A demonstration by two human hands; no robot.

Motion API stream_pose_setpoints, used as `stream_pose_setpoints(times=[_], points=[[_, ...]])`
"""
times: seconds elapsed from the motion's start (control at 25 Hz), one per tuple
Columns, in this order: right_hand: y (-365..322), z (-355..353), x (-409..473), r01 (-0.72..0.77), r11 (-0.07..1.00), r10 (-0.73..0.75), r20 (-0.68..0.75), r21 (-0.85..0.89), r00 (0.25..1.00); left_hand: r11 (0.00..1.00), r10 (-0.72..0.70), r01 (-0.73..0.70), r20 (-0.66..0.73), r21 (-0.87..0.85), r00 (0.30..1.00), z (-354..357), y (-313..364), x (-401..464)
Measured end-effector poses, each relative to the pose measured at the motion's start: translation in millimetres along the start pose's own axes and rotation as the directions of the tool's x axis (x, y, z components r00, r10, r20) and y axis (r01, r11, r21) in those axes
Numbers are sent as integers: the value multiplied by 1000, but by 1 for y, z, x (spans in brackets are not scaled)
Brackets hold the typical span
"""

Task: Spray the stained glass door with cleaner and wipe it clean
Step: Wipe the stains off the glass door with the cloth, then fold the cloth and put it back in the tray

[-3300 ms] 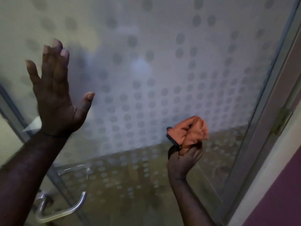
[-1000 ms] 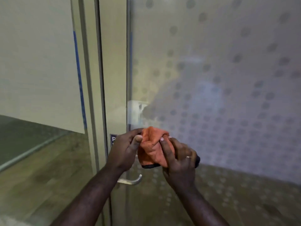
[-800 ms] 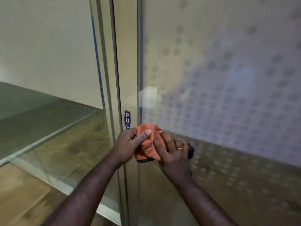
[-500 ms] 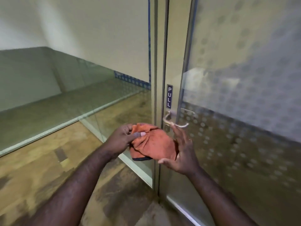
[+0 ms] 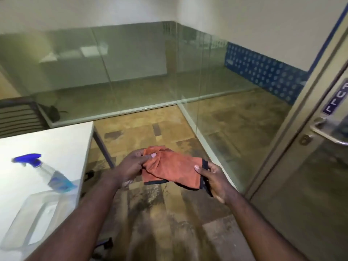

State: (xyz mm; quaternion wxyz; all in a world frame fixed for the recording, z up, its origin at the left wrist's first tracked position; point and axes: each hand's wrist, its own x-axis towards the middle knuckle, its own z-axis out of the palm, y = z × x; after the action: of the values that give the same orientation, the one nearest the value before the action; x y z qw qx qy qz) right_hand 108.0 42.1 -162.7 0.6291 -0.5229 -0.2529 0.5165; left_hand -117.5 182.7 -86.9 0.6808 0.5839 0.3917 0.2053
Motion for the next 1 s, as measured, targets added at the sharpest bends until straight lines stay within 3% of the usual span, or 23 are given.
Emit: stream_pose_setpoints(times=[0.12,0.28,0.4,0.56,0.68,0.84,1.0], points=[[38,81,0,2,998,-2,-3,-62,1000,988,15,2,-108,156,994,-71,-29,-46],[78,170,-11,49,942,-58,-16,-332,998,878,146,-1,-267,479,953,-144,-55,-106],[100,232,-19,98,863,-112,3,-495,994,833,192,67,-401,549,896,-184,-73,-142],[126,296,-21,92,824,-79,46,-560,996,840,253,113,-566,531,784,-224,-98,-179],[139,340,-16,-37,888,74,63,-457,995,855,231,188,-680,484,696,-248,-112,-193],[157,390,3,-201,902,263,115,-383,958,937,16,284,-835,205,550,-292,-120,-204],[179,427,31,-261,876,343,143,-407,928,952,-163,305,-852,-4,497,-335,-126,-204]])
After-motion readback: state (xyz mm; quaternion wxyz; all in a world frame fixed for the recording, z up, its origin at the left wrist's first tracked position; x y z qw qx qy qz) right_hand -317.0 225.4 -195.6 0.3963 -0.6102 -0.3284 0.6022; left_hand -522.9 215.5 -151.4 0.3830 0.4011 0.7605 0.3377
